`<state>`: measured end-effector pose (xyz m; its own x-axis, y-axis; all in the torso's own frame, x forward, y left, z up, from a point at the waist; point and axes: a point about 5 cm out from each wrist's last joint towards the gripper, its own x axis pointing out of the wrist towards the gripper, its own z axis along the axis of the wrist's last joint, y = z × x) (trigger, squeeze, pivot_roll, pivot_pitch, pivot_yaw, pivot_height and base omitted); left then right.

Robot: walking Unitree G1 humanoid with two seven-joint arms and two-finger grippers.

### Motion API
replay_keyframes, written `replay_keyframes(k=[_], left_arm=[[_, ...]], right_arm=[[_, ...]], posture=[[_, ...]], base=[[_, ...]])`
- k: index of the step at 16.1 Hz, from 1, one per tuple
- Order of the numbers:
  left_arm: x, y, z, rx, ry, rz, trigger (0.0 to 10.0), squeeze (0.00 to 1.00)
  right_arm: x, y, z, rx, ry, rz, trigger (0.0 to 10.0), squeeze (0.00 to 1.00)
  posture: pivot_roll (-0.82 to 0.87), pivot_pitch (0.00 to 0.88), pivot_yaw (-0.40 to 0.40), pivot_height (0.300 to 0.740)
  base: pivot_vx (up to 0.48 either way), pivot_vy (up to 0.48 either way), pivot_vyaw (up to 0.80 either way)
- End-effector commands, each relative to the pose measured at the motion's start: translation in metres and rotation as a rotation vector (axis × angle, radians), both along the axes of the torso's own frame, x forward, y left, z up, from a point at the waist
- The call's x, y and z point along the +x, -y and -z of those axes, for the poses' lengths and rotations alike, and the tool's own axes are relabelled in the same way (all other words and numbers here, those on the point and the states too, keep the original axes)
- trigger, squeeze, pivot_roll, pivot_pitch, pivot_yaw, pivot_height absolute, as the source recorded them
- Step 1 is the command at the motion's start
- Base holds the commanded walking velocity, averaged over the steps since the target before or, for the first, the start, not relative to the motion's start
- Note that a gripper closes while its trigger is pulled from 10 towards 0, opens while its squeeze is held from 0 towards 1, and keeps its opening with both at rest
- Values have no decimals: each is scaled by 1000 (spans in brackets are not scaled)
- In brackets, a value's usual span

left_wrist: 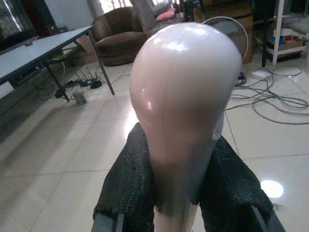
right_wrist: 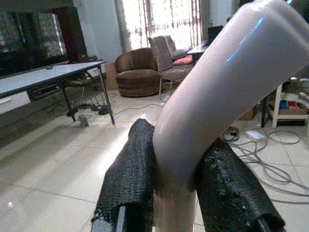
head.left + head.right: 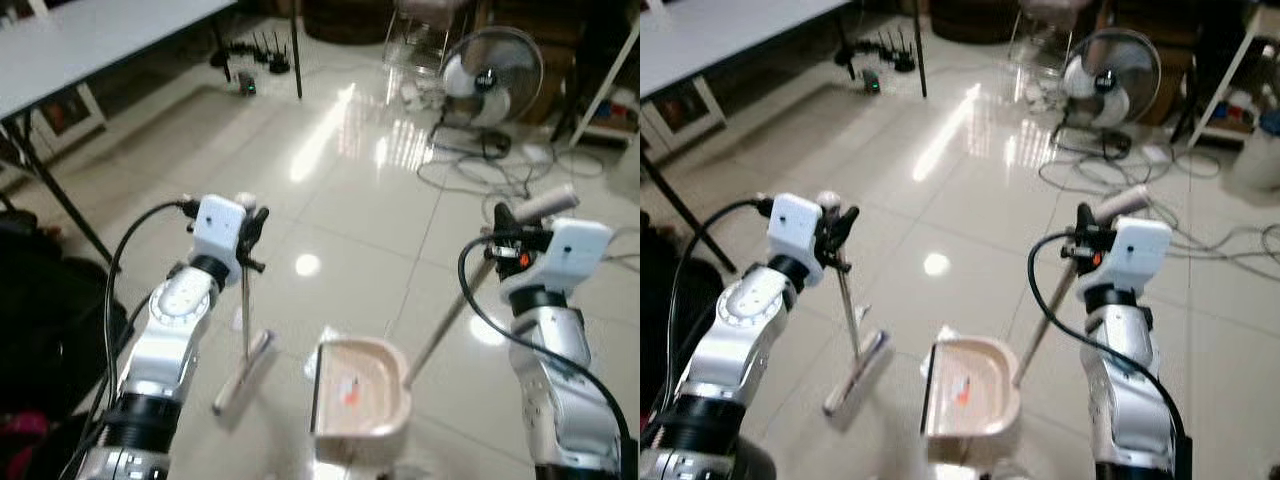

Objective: Sweep floor

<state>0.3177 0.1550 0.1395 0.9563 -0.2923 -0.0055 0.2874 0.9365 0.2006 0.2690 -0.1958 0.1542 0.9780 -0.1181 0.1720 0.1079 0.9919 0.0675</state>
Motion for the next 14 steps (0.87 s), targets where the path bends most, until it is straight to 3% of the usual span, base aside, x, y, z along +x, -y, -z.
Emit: replay_keyframes(k=[1, 5, 8, 14], left_arm=[[3, 3, -11, 0, 51, 16, 10000, 0], [3, 3, -12, 1, 52, 16, 10000, 0], [4, 5, -12, 0, 54, 18, 10000, 0], [5, 4, -13, 3, 56, 19, 10000, 0]], right_arm=[[0, 3, -11, -21, 53, 15, 10000, 0], [1, 3, -10, 0, 47, 16, 10000, 0], [1, 5, -10, 9, 45, 23, 10000, 0], [0, 6, -9, -2, 41, 38, 10000, 0]], posture=[[-123, 63, 49, 740], [-122, 64, 49, 740], [-123, 63, 50, 740], [-121, 67, 53, 740]], base=[[349, 0, 0], [349, 0, 0], [346, 0, -690], [348, 0, 0]])
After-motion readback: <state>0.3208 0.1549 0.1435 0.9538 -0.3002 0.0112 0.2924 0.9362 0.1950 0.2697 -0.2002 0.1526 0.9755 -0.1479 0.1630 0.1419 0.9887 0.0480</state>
